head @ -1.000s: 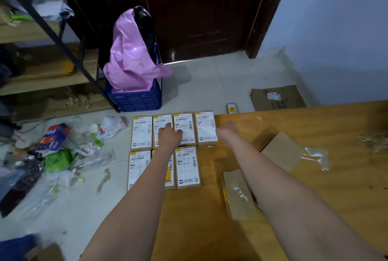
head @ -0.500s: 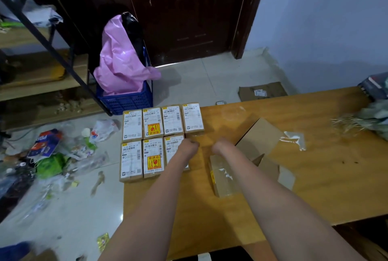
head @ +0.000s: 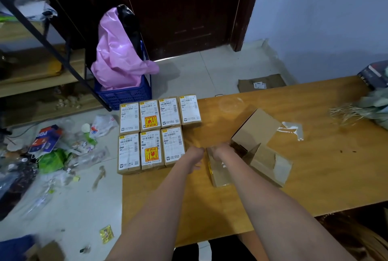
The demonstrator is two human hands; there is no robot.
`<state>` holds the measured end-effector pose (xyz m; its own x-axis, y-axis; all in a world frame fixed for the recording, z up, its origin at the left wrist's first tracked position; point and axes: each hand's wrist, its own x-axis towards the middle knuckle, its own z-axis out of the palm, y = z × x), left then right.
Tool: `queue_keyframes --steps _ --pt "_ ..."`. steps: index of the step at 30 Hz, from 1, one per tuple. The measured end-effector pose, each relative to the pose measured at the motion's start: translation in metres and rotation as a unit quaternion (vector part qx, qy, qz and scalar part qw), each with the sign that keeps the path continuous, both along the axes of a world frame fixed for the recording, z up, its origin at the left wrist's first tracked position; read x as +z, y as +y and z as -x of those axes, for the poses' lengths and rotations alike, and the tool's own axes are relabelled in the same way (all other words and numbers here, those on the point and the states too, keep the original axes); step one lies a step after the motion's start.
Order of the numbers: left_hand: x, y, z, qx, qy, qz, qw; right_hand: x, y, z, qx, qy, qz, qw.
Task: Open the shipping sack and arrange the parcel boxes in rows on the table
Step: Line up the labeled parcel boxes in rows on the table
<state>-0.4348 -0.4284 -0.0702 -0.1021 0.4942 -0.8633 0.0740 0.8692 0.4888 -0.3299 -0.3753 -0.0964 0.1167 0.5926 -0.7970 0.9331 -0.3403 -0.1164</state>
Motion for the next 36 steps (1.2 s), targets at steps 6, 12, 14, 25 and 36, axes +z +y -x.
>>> queue_keyframes --steps 6,12,14,25,36 --pt "0.002 0.001 -0.007 0.020 -0.063 0.015 0.998 -0.021 0.011 0.000 0.017 0.009 0.066 0.998" --pt "0.002 0.002 -0.003 0.038 -0.077 0.024 0.996 0.043 0.004 0.006 -0.028 0.082 0.037 0.996" --pt "0.005 0.003 0.000 0.050 -0.086 0.018 0.995 0.046 0.007 0.005 -0.057 0.095 -0.008 0.994" --pt "0.038 0.020 0.016 0.182 -0.103 -0.036 0.977 0.069 0.018 0.014 -0.332 0.171 -0.134 0.918" --pt "0.042 0.022 0.020 0.176 -0.072 -0.066 0.980 0.076 0.011 0.016 -0.335 0.253 -0.095 0.903"
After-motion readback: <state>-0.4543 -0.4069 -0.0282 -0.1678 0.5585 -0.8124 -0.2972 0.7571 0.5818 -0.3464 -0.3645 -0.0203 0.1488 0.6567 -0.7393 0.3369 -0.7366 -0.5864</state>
